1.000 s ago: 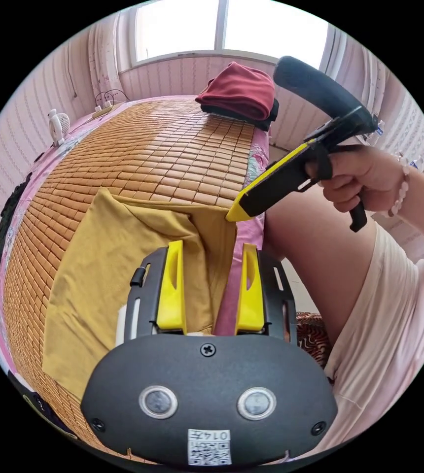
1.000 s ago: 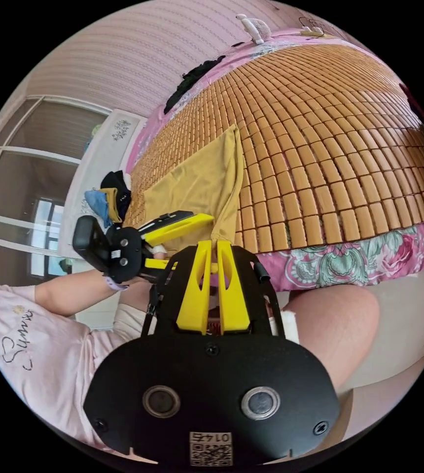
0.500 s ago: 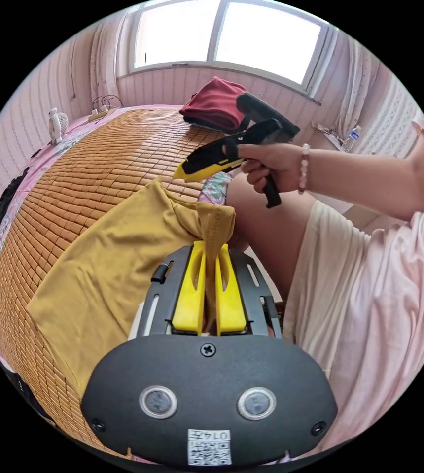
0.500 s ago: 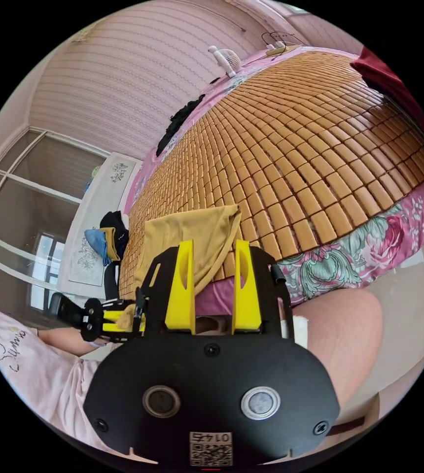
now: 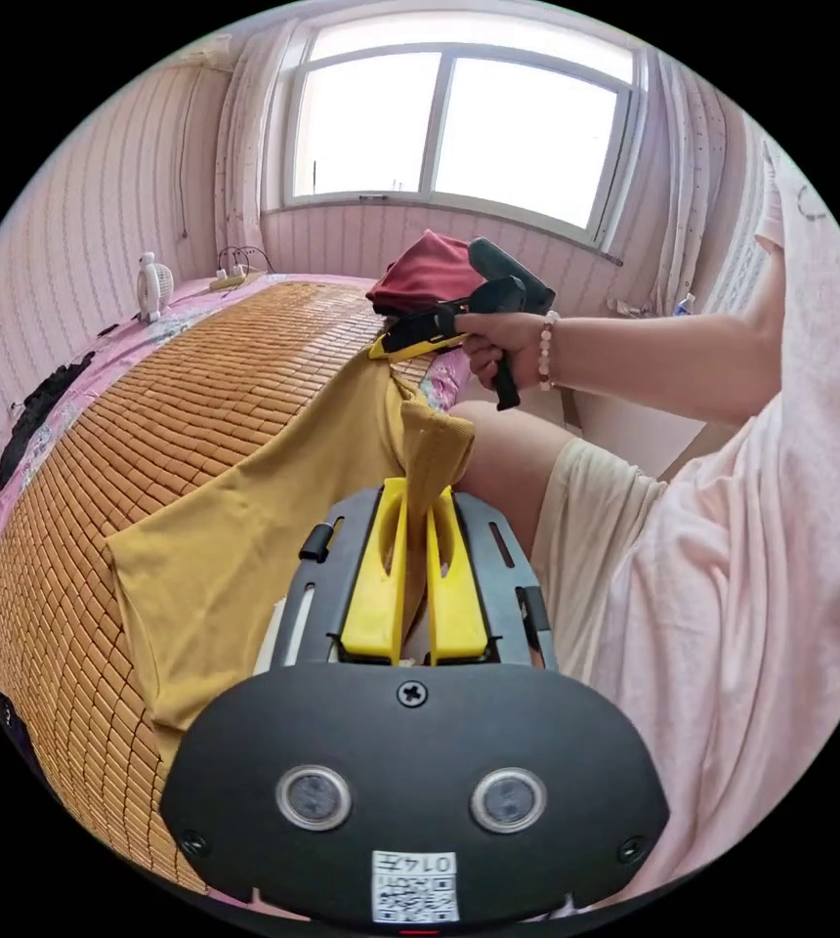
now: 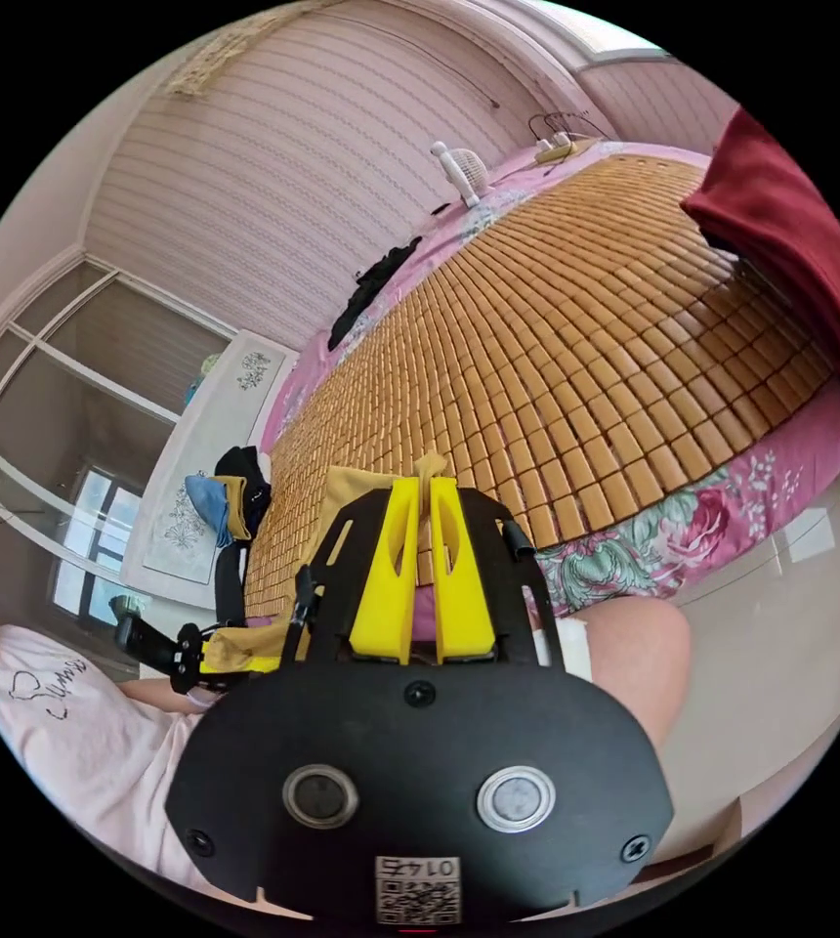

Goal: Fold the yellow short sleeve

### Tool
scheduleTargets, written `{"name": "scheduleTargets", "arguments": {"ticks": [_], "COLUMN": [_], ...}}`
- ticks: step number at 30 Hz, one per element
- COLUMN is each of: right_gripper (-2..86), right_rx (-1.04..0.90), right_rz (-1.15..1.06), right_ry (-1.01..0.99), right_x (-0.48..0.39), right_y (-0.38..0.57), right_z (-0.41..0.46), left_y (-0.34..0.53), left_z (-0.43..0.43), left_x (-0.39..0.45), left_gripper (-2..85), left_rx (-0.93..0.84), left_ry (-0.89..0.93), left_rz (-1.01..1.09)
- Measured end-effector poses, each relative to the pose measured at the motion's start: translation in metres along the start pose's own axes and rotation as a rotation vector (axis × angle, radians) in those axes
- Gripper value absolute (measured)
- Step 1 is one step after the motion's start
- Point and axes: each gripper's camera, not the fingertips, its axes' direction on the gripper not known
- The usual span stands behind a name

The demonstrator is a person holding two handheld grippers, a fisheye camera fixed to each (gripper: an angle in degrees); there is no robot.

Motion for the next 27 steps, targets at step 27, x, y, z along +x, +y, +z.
{"name": "scheduleTargets", "arguments": {"ticks": [27], "right_gripper": [12.4], "right_rx": [-0.543], "right_rz": [-0.695], "right_ry": [0.394], "right_x": [-0.24], "right_y": [-0.021], "right_z": [0.306], "left_y": [0.141], "left_z": [-0.055], "left_x": [-0.191], "left_gripper": [11.1], "left_rx": [-0.172], "left_ry": [-0.316], "left_rz": [-0.789]}}
